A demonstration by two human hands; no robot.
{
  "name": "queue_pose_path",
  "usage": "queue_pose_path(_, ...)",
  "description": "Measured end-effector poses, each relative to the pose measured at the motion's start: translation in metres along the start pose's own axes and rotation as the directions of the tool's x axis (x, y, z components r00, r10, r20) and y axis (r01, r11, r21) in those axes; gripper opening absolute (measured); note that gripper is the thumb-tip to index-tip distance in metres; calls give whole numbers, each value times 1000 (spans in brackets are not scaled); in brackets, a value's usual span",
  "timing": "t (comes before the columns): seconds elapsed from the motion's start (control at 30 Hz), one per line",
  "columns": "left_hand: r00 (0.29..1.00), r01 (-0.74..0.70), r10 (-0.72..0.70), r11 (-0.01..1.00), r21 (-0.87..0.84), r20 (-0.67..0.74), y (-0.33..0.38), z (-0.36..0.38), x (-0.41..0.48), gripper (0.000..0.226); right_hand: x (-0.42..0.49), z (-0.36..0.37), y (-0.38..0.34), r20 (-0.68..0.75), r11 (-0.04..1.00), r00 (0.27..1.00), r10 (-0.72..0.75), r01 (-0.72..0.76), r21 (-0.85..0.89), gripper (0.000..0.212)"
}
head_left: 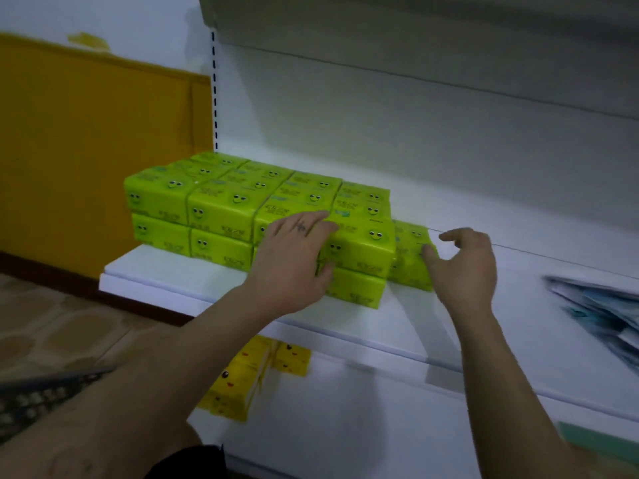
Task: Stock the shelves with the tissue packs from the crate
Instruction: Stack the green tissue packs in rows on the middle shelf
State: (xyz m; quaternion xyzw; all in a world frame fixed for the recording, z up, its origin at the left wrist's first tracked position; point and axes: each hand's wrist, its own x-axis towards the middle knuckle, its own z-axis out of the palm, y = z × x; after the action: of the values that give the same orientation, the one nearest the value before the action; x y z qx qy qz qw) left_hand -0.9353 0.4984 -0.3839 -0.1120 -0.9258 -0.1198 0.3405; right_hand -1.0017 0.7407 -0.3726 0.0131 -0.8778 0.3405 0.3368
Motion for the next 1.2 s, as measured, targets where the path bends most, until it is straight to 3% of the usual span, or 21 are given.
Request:
queue_pose_path(0.07, 999, 40, -41, 999, -21, -20, -12, -5, -14, 50, -28, -8, -38, -52, 972, 994, -93, 102, 211, 15)
queue_pose_path(0.17, 990, 136, -138, 989, -58, -41, -39, -14, -42, 48, -73, 6, -102, -38, 882, 951, -308, 301, 362, 12)
queue_pose_path(0.27, 950, 296, -300, 954, -51, -91, -79, -31, -80, 43, -119, 51, -155, 118, 787, 863, -491, 381, 485, 14)
queue_pose_path(0.4, 847, 527, -527, 850, -10, -69, -130, -60, -143, 48, -163, 119, -196, 391, 769, 722, -571, 303, 563, 18)
queue_pose_path(0.5, 711, 702, -703, 709, 69, -12, -164, -85, -200, 44, -198, 169, -226, 555, 759, 538, -634, 294, 581, 29)
queue_pose_path(0.6, 505, 852, -861, 508, 129, 58, -195, -101, -254, 33, -237, 211, -259, 707, 761, 292, -644, 341, 552, 45)
queue_pose_path(0.77, 204, 975, -976, 209, 74, 77, -242, -112, -328, 41, -290, 264, -300, 818, 749, -19, -575, 390, 536, 48)
queue_pose_path(1.0, -96, 990, -952, -61, 130, 289, -316, -66, -402, 49, -330, 361, -313, 904, 829, -249, -347, 369, 420, 61)
queue_pose_path(1.2, -355, 929, -843, -366, 53, 404, -389, 16, -445, 54, -358, 440, -300, 925, 918, -332, -185, 278, 283, 61)
